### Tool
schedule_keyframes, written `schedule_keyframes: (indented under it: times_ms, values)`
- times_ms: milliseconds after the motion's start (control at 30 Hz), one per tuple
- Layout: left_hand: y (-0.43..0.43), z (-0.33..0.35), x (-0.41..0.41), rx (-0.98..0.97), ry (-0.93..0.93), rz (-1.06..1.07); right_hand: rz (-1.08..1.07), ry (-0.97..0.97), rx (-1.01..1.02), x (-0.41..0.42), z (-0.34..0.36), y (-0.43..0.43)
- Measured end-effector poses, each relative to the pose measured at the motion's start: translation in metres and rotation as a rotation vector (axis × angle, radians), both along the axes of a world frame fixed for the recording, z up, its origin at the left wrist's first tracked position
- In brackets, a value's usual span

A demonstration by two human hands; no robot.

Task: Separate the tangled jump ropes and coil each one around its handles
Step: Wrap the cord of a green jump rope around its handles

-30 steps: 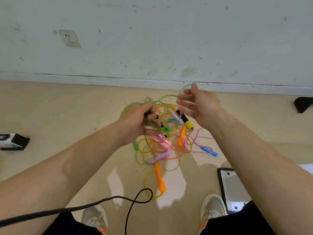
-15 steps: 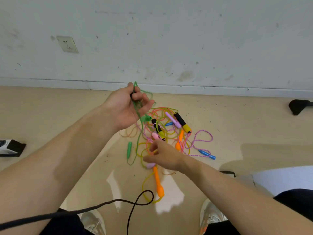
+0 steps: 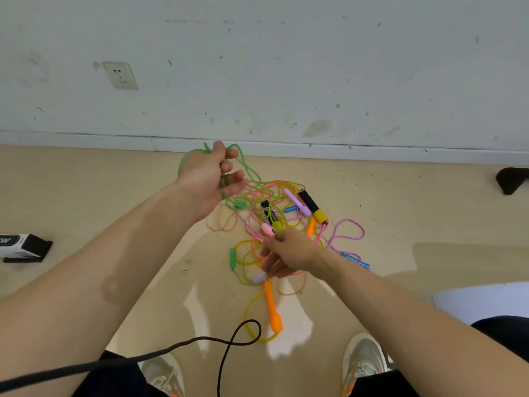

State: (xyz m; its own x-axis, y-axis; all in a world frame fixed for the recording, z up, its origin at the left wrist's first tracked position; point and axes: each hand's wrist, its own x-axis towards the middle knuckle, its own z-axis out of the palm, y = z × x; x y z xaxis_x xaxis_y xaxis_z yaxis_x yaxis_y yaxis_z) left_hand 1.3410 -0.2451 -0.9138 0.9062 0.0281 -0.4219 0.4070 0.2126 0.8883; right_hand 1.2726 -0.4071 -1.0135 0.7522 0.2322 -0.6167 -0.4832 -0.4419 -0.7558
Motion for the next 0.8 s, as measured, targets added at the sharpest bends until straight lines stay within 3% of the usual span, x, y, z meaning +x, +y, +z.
schedule_keyframes:
  times_ms: [100, 200, 300, 467, 633, 800]
  values:
    - [0.010, -0.028, 0.000, 0.493, -0.187, -0.162, -0.201, -0.080, 0.238, 0.010, 0.030, -0.007]
    - [0.006, -0.054, -0.015, 0.634, -0.224, -0.435, -0.373, -0.111, 0.508, 0.018, 0.064, -0.010]
    - [-0.006, -0.069, -0.035, 0.485, -0.103, -0.619, -0.507, -0.133, 0.679, 0.026, 0.088, -0.015]
    - [-0.021, -0.071, -0.052, -0.004, 0.108, -0.609, -0.724, -0.141, 0.839, 0.034, 0.101, -0.029]
    - [-0.031, -0.057, -0.065, -0.070, 0.144, -0.655, -0.908, -0.186, 0.862, 0.039, 0.098, -0.053]
    - [-0.035, -0.052, -0.062, -0.076, 0.140, -0.601, -1.000, -0.183, 0.762, 0.040, 0.086, -0.069]
